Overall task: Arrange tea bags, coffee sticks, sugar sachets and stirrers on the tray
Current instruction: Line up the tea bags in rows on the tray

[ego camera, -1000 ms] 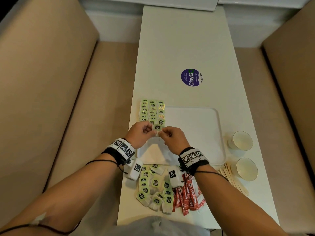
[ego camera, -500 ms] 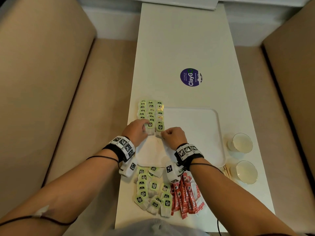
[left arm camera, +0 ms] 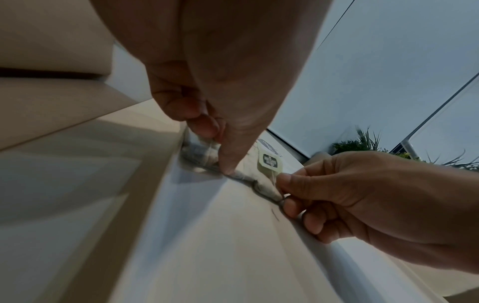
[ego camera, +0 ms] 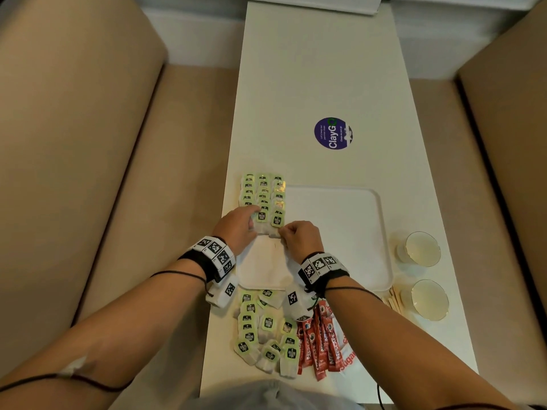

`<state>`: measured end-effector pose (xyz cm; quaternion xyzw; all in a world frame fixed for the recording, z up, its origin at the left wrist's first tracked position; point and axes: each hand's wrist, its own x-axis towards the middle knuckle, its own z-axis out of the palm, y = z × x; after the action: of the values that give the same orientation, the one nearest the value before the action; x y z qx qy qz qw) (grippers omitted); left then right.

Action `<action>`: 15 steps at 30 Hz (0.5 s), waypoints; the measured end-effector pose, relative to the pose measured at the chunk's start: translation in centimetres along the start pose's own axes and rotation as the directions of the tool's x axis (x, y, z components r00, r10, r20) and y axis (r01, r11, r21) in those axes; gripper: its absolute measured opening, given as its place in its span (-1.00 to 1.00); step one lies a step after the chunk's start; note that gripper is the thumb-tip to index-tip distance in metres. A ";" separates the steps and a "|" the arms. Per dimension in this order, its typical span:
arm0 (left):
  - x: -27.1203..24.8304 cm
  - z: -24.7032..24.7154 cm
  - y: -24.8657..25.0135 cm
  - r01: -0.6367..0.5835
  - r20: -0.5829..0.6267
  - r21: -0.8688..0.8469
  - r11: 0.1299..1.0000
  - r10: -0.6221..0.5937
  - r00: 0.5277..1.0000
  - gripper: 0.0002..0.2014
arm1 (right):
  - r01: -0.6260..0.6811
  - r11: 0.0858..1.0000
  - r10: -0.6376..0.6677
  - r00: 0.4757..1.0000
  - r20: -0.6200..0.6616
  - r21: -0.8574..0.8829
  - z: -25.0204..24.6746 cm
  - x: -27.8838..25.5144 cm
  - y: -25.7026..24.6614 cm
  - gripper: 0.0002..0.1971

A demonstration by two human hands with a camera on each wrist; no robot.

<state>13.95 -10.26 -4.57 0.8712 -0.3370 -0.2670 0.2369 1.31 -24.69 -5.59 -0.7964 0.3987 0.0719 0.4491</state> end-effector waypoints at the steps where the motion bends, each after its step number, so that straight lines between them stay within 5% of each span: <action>1: -0.1 -0.1 -0.1 0.008 -0.006 -0.004 1.000 -0.008 1.000 -0.47 | 0.005 1.000 -0.005 1.000 0.007 -0.005 0.0 0.0 0.1 -0.73; 9: -0.8 -0.6 -1.1 0.041 -0.014 0.015 0.999 -0.041 0.999 -0.53 | 0.001 0.994 0.000 1.000 0.012 -0.109 1.1 0.0 0.1 -0.43; 15: -1.0 -0.4 -1.4 0.058 -0.009 0.028 0.998 -0.058 0.998 -0.54 | -0.001 0.992 -0.001 1.000 -0.021 -0.125 1.1 0.4 -0.1 -0.42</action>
<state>14.22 -8.49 -4.78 0.8850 -0.3145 -0.2651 0.2181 1.87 -24.05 -6.32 -0.8237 0.3982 0.0883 0.3939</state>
